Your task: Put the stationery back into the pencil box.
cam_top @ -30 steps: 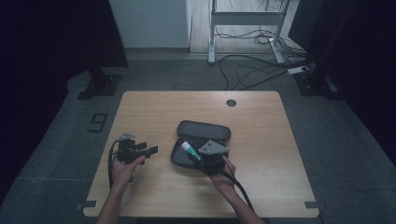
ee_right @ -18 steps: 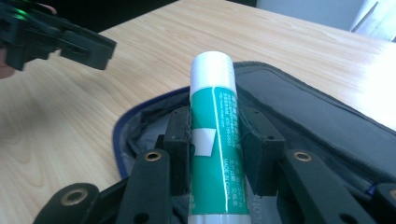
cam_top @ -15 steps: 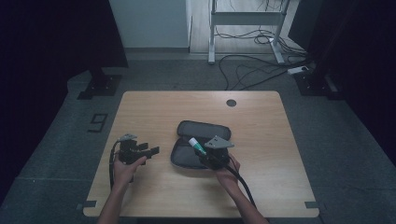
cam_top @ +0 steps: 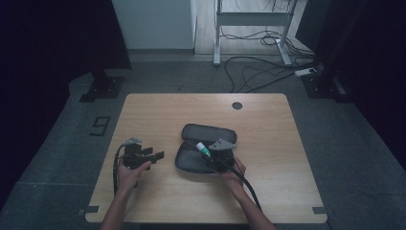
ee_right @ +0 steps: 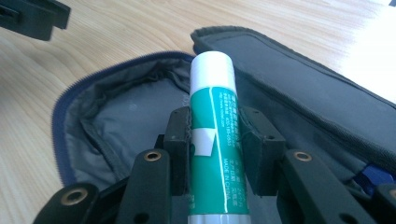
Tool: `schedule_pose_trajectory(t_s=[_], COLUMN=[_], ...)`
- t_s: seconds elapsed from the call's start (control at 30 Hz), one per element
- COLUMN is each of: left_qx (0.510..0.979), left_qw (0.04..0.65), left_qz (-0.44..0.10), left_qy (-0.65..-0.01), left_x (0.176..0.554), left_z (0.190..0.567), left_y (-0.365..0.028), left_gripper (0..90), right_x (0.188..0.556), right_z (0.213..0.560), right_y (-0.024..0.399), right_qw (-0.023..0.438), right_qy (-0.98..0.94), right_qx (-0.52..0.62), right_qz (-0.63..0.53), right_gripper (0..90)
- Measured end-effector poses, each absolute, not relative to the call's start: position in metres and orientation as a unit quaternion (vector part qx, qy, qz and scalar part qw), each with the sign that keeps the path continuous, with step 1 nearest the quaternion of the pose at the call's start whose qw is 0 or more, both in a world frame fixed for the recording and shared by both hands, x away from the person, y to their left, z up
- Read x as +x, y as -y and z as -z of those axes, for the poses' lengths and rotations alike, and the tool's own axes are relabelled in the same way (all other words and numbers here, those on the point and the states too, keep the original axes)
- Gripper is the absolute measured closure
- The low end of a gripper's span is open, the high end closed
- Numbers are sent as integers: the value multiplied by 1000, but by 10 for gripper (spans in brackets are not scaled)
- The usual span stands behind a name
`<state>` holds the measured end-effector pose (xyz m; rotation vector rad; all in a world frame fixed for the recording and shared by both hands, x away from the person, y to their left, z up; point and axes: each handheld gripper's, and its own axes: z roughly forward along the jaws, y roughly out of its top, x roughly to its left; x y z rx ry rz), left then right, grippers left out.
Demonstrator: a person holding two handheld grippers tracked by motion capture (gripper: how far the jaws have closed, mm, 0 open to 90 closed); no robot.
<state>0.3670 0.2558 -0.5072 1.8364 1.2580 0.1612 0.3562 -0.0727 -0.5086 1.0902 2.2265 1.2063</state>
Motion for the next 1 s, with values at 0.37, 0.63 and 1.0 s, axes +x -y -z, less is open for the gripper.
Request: schedule_pose_trajectory(t_s=[0.37,0.63,1.0], left_qx=[741,741,743], left_qw=[437,437,435], left_qz=[-63,-63,-62], left_qy=[-506,-505,-505], left_x=[367,367,367], left_z=[508,508,508], left_y=[-255,-255,-254], left_gripper=[307,307,306], right_x=[362,364,365], right_z=[518,522,526], right_y=[73,71,70], right_qw=[191,191,183], right_qy=[-801,-812,-824], right_qx=[395,398,393], right_qz=[-406,-381,-365], right_gripper=[649,648,637])
